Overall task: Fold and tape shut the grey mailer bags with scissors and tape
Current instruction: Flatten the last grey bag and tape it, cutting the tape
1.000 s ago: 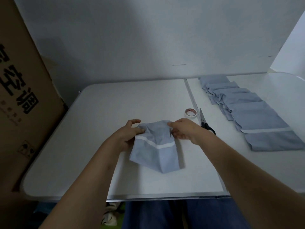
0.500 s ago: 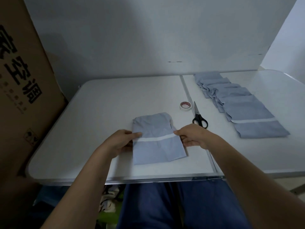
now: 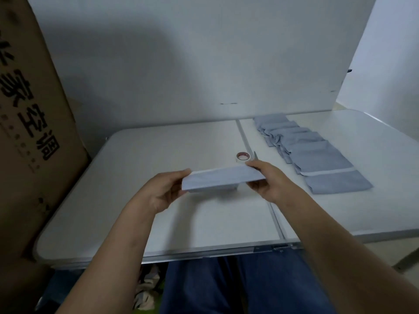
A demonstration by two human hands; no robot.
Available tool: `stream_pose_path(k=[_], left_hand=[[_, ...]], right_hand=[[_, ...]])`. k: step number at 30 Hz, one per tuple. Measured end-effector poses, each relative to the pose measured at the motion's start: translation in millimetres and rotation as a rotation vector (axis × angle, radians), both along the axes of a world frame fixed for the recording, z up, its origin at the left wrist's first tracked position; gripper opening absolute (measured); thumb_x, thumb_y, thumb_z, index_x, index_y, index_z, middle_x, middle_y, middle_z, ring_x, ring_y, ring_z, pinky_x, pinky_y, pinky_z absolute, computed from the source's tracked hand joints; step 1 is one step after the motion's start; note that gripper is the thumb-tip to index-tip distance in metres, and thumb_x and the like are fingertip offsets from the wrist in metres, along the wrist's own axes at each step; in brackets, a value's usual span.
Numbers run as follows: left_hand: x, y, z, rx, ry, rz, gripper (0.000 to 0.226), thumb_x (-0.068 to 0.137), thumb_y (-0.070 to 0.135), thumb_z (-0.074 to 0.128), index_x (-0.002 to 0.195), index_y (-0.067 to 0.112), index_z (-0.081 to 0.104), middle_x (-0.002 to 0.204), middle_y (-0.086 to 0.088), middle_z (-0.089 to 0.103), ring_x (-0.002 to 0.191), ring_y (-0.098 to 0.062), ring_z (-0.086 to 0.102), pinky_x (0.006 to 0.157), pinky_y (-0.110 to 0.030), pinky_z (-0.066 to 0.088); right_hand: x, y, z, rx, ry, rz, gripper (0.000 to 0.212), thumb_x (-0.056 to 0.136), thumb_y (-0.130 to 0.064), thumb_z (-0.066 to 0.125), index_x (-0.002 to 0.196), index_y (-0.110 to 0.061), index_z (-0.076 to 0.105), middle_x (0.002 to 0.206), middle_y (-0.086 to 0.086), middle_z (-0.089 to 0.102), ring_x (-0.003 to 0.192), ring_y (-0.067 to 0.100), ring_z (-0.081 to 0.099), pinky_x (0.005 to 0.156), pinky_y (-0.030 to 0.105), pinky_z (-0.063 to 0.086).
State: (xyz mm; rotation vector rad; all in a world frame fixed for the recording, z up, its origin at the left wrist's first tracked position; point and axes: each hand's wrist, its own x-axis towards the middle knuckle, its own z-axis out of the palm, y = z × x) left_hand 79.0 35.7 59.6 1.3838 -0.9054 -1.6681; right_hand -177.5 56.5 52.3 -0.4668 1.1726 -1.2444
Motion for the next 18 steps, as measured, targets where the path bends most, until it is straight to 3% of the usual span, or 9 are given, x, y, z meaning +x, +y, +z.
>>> stream_pose_path(k=[3,7,12,16,18], left_hand=[[-24,-1,25,-0.06,0.089,0.001,0.006,0.087,0.015,0.068,0.089,0.009,0.069,0.069,0.001,0.07,0.058,-0.006,0.065,0.054,-0.018,0.054],[-74,-5,50,-0.108,0.127,-0.104,0.008,0.086,0.02,0.07,0.089,0.013,0.069,0.071,0.001,0.069,0.058,-0.009,0.062,0.057,-0.021,0.052],[-165,-24,45,-0.06,0.124,-0.271,0.021,0.084,0.018,0.072,0.1,0.005,0.067,0.096,-0.011,0.071,0.078,-0.019,0.067,0.075,-0.03,0.057],[-239,-48,41,-0.08,0.128,-0.311,0.021,0.084,0.021,0.072,0.102,0.01,0.069,0.096,-0.006,0.07,0.089,-0.02,0.063,0.099,-0.034,0.047],[-272,-61,44,-0.118,0.16,-0.312,0.023,0.085,0.02,0.071,0.105,0.009,0.068,0.098,-0.006,0.069,0.091,-0.018,0.062,0.1,-0.032,0.045]], right_hand=[[-17,4,22,-0.059,-0.04,-0.046,0.03,0.09,-0.011,0.06,0.06,-0.012,0.067,0.065,0.002,0.065,0.057,0.012,0.059,0.047,0.021,0.051],[-62,17,44,-0.068,-0.042,-0.135,0.007,0.09,-0.012,0.06,0.083,-0.009,0.059,0.072,0.005,0.062,0.067,0.017,0.06,0.065,0.03,0.052],[-144,21,44,-0.033,0.022,-0.239,0.009,0.093,-0.015,0.053,0.093,-0.008,0.058,0.089,0.01,0.061,0.075,0.022,0.06,0.064,0.033,0.052],[-199,7,44,-0.073,-0.107,-0.364,0.017,0.095,-0.011,0.048,0.081,-0.007,0.057,0.073,0.008,0.063,0.065,0.019,0.058,0.057,0.028,0.05],[-223,-6,45,-0.087,-0.111,-0.439,0.022,0.096,-0.013,0.049,0.077,-0.008,0.057,0.068,0.007,0.063,0.065,0.019,0.057,0.06,0.03,0.049]])
